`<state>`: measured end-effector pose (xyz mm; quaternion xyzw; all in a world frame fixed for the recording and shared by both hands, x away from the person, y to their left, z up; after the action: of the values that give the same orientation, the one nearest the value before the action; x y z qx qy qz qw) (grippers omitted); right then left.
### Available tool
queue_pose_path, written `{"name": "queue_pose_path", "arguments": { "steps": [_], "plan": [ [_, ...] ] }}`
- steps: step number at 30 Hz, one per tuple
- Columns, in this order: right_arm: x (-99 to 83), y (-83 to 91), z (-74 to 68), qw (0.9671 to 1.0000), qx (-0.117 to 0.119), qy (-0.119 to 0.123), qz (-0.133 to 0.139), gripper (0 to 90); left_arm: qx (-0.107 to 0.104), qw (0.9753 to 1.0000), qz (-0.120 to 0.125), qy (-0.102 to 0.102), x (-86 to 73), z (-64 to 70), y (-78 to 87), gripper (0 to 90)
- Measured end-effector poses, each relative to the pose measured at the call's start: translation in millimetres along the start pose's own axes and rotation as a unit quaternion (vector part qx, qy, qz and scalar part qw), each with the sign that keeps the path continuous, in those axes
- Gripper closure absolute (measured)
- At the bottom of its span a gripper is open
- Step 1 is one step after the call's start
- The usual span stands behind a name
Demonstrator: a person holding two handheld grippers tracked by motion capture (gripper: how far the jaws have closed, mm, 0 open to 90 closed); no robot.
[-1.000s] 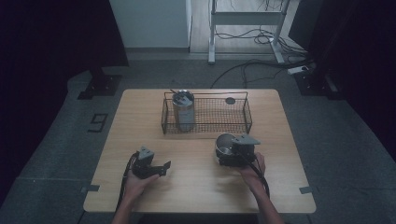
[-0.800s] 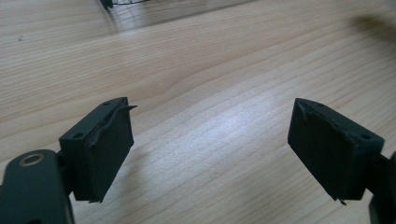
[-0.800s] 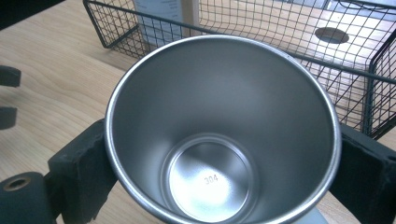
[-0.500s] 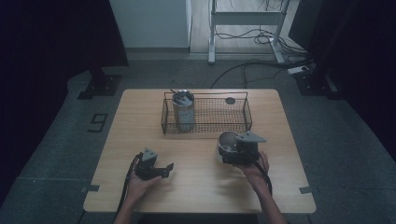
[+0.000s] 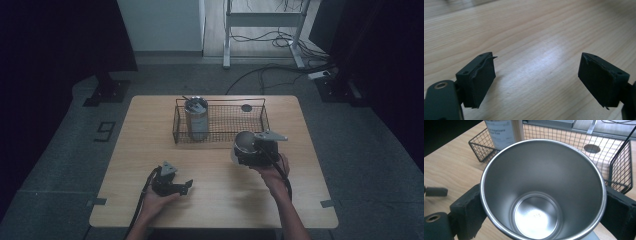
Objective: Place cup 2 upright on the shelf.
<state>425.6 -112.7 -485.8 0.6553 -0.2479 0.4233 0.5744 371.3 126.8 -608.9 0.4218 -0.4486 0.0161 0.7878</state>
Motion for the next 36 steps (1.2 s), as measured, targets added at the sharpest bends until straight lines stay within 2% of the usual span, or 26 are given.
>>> {"name": "queue_pose_path", "arguments": {
  "steps": [5, 12, 36],
  "plan": [
    [14.5, 1.2, 0.0, 1.0, -0.008, 0.004, 0.0, 6.7, -0.012, 0.9999, -0.003, -0.005, 0.7, 7.0, -1.7, 14.1],
    [25.1, -1.4, -0.9, 0.9999, -0.013, 0.005, 0.001, 6.7, -0.02, 0.9998, -0.001, -0.002, 1.2, 9.2, -1.9, 14.1],
    [53.0, -19.1, 1.4, 1.0, -0.005, -0.004, 0.002, 6.7, -0.025, 0.9997, -0.006, 0.005, -1.5, 7.3, -2.0, 14.2]
  ]
}}
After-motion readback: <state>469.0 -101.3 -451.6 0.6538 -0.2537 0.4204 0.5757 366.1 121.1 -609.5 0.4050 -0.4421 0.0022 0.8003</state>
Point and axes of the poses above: each handheld gripper's, and its own axes: y roughly backward along the jaws, x roughly out of its top, z roughly to its right, the point moved 10 cm from there along -y, roughly forward along the jaws, and after that the axes turned 13 degrees about -x, right-handed, at the moved point
